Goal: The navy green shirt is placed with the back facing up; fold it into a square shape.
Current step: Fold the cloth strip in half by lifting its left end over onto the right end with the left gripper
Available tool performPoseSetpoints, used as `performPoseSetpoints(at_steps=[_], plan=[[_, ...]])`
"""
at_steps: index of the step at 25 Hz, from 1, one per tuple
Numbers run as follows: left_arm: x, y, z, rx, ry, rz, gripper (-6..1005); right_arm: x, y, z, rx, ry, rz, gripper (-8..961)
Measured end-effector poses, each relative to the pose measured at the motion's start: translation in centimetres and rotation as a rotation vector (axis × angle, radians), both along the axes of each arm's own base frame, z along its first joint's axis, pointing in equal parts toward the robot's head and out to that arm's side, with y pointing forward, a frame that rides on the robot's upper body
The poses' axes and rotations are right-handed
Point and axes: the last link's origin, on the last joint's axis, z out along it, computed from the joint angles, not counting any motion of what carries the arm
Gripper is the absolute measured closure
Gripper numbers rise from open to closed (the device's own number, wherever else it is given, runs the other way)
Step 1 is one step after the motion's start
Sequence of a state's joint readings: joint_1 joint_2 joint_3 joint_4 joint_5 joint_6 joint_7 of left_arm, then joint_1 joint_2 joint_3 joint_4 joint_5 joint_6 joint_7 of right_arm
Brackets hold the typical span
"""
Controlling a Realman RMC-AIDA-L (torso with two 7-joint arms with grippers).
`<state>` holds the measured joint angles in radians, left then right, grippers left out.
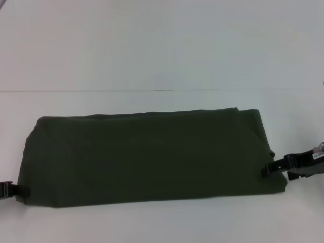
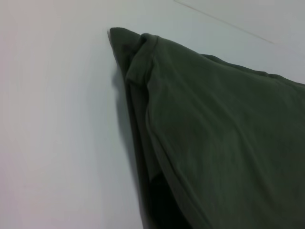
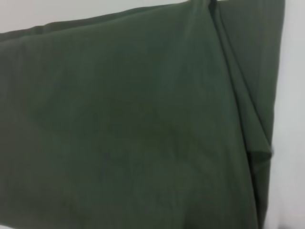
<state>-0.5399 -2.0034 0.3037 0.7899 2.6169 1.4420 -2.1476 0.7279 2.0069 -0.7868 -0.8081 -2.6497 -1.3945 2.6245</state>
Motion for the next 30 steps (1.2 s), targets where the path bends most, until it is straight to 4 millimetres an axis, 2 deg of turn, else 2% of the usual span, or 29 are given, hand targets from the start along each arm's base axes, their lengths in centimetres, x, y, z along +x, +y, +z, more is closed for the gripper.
performPoseSetpoints(at_steps=[12, 30], plan=[[0.06, 0.07, 0.01, 0.000, 0.000, -0.001, 941, -0.27, 0.03, -0.93, -0.007, 0.009, 0.014, 38], [0.20, 0.34, 0.09, 0.004, 0.003, -0.006, 940, -0.17, 0.20, -0.77, -0.001, -0.004, 0.022, 38]])
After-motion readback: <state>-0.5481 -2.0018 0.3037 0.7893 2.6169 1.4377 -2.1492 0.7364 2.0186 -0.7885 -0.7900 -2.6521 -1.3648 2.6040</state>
